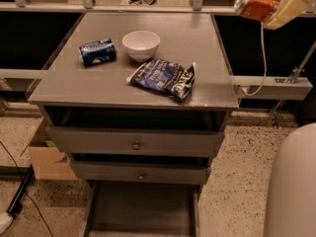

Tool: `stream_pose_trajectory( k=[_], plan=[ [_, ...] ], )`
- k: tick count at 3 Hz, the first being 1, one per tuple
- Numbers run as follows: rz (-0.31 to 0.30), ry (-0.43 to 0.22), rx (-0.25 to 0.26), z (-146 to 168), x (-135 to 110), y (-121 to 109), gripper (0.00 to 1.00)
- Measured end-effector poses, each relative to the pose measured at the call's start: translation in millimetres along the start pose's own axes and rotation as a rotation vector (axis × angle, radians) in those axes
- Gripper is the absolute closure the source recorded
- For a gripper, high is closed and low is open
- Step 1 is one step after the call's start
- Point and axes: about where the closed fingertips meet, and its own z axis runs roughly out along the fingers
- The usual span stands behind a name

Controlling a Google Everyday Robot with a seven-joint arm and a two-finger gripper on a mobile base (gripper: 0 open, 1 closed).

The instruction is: Place coke can into bottom drawer

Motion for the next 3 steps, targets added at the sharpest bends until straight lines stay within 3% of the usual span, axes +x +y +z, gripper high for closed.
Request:
stream_pose_trajectory(
  k=[2, 3],
  plan=[
    [0.004, -0.059, 0.032, 6, 0, -5, 1.0],
    [0.023, -0.059, 0.044, -9, 9, 3, 1.0]
  ],
)
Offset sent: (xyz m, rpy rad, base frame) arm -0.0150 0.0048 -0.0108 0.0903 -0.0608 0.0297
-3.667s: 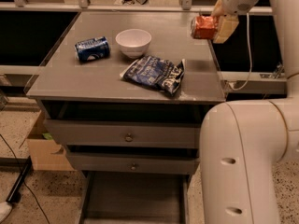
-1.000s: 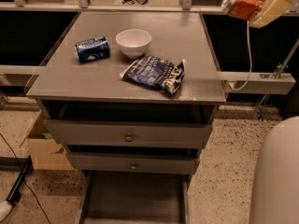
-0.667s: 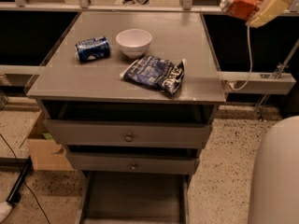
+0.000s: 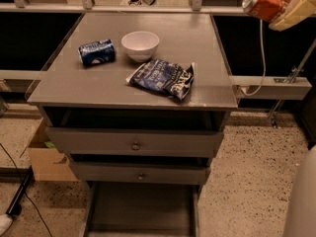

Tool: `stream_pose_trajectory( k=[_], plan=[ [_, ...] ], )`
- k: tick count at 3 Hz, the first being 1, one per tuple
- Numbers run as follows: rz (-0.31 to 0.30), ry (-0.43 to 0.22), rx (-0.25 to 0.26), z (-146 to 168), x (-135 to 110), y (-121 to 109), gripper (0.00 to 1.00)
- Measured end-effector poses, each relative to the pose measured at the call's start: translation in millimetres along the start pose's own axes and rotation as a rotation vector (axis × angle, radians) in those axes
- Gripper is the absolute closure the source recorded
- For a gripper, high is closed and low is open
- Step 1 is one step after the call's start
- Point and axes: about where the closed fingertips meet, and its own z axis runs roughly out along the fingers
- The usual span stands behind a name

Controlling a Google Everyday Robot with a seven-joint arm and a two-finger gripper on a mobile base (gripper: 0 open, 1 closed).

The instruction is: Place coke can into bottom drawer

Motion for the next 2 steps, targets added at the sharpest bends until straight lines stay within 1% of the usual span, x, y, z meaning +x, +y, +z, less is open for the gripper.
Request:
stream_pose_trajectory(
  k=[1, 2],
  plan=[
    [0.05, 0.036, 0.011, -41, 5, 49, 1.0],
    [0.071, 0.035, -0.045, -21, 10, 70, 1.0]
  ],
)
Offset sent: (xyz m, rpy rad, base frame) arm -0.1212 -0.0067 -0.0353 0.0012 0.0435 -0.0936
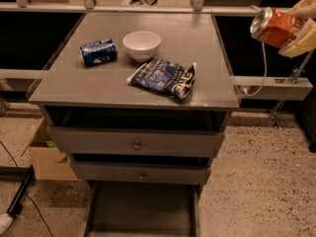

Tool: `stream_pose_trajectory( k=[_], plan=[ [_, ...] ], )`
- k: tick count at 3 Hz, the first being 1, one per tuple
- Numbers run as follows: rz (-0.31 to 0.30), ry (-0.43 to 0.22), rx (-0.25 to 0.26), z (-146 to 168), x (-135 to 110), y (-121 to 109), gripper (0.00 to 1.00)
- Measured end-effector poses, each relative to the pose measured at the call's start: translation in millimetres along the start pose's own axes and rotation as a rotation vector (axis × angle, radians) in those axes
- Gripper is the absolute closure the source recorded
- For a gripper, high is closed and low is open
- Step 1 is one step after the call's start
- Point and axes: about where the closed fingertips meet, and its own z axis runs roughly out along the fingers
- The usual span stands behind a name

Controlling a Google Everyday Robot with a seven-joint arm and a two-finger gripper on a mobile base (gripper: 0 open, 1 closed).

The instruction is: Place coke can into bottom drawer

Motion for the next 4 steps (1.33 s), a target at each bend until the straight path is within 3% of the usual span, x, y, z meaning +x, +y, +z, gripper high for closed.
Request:
stream_pose_trajectory(
  k=[2, 3, 4],
  plan=[
    [0.009, -0.019, 0.006, 1, -3, 3, 1.0],
    [0.028, -0.04, 0.017, -10, -2, 21, 1.0],
    [0.053, -0.038, 0.003, -15, 2, 60, 1.0]
  ],
)
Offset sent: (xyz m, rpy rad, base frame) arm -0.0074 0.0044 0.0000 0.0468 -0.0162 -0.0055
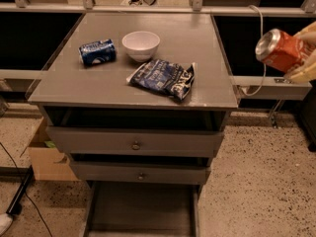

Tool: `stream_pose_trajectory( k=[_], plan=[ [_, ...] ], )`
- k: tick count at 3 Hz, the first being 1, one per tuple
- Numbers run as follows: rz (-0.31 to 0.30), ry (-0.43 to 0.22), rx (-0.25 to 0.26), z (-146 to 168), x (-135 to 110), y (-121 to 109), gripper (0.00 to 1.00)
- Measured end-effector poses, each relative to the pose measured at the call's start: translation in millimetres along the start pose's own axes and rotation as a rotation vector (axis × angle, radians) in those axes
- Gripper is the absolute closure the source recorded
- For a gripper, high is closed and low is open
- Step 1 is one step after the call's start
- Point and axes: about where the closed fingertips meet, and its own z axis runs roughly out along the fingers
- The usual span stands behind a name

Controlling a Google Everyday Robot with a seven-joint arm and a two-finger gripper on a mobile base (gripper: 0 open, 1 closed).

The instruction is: Place coke can into bottom drawer

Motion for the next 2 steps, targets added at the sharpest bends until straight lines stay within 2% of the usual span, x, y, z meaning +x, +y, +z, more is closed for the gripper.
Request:
stream_pose_trajectory(
  k=[1, 2],
  plan=[
    [0.007, -0.014, -0.038, 6, -3, 46, 1.0],
    [0.023, -0.01, -0.081, 19, 3, 63, 1.0]
  ],
)
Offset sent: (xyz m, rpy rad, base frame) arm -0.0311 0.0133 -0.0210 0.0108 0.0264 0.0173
